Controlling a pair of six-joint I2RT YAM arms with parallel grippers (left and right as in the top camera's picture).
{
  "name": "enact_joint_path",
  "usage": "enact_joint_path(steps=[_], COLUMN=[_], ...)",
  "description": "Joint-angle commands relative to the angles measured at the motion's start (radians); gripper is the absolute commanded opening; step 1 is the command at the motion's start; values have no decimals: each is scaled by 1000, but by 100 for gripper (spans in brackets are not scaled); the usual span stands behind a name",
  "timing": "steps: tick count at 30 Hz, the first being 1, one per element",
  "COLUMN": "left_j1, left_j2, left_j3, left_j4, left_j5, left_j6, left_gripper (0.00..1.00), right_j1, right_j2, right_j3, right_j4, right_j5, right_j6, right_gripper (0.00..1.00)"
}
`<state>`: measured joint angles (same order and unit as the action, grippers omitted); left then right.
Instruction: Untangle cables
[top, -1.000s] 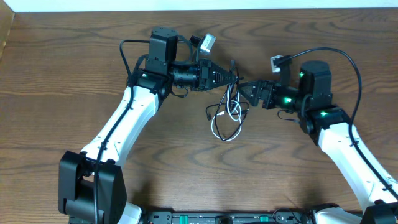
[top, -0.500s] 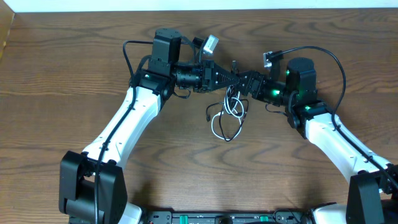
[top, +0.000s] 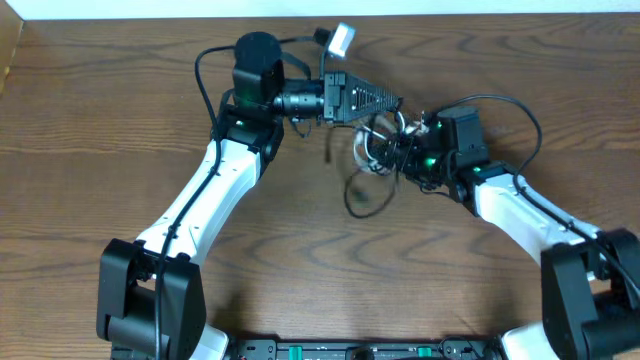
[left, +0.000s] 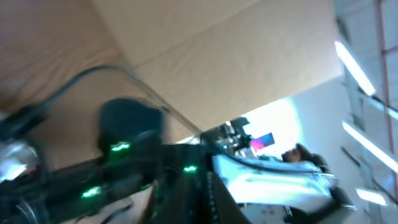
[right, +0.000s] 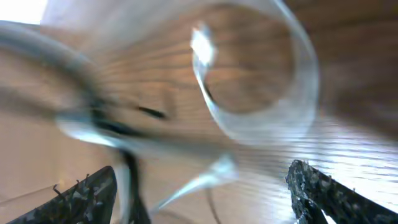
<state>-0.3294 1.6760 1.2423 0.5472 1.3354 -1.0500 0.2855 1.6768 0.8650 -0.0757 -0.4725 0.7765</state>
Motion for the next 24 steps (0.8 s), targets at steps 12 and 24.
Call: enact_joint_path(steps=[12, 24], left_j1=[123, 134], left_j2=[-12, -11], left_j3=[19, 18], left_j4=[304, -36], left_j5=[51, 46], left_j6=[-362, 8], left_gripper=[8, 8], right_j1=[-73, -134], right_j2=[41, -163], right_j3=[4, 142], right_j4=[-156, -668], right_j5=[51, 235], right_j6=[-195, -433], right_gripper=[73, 80])
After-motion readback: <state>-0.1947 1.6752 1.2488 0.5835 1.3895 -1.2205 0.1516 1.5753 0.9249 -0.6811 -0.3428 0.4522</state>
